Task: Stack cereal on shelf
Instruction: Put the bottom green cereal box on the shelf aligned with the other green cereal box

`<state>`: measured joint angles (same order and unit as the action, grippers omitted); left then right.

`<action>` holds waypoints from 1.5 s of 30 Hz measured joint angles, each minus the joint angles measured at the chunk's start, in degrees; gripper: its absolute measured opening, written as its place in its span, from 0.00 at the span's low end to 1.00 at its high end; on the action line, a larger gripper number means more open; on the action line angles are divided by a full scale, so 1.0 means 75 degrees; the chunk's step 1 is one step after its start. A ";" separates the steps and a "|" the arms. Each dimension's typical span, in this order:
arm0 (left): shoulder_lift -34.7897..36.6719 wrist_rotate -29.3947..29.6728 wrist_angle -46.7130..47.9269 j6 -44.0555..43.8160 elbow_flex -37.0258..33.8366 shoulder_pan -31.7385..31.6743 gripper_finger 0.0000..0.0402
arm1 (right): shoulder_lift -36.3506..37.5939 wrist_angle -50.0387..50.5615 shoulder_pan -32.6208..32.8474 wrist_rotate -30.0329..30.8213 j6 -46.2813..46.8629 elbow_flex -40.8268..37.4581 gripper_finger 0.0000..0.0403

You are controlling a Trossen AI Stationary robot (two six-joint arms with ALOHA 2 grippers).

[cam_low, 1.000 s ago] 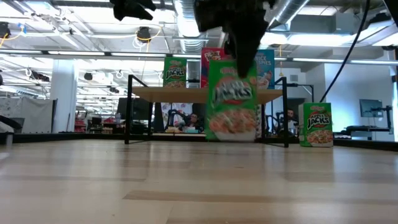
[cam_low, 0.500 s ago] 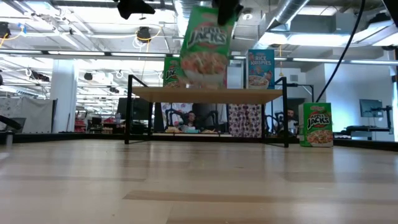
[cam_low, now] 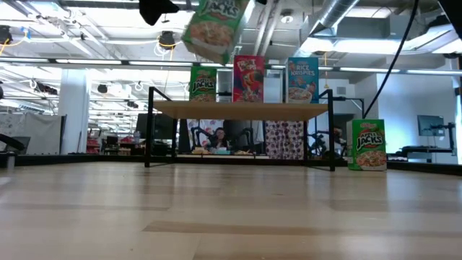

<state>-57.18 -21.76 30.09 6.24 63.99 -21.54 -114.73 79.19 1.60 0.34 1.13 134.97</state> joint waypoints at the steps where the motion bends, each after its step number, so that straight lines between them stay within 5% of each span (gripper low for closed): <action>1: -0.0064 0.0000 -0.0003 0.0016 0.0000 0.0053 0.57 | 0.0020 0.0038 -0.0043 0.0003 -0.0021 -0.0017 0.48; 26: -0.1382 0.0304 -0.0594 0.0225 -0.0003 0.0430 0.57 | 0.0072 -0.0439 -0.0382 -0.0026 -0.0418 -0.0028 0.48; 35: -0.1379 0.0927 -0.0600 -0.1034 -0.0003 0.0470 0.57 | 0.0072 -0.0393 -0.0383 -0.0026 -0.0421 -0.0028 0.48; 45: -0.1379 0.2720 -0.0512 -0.1184 -0.0003 0.0481 0.57 | 0.0072 -0.0390 -0.0383 -0.0032 -0.0444 -0.0028 0.48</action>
<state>-67.53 -1.35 26.25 -2.64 63.96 -17.93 -114.19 76.27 -1.28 0.10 -2.20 134.76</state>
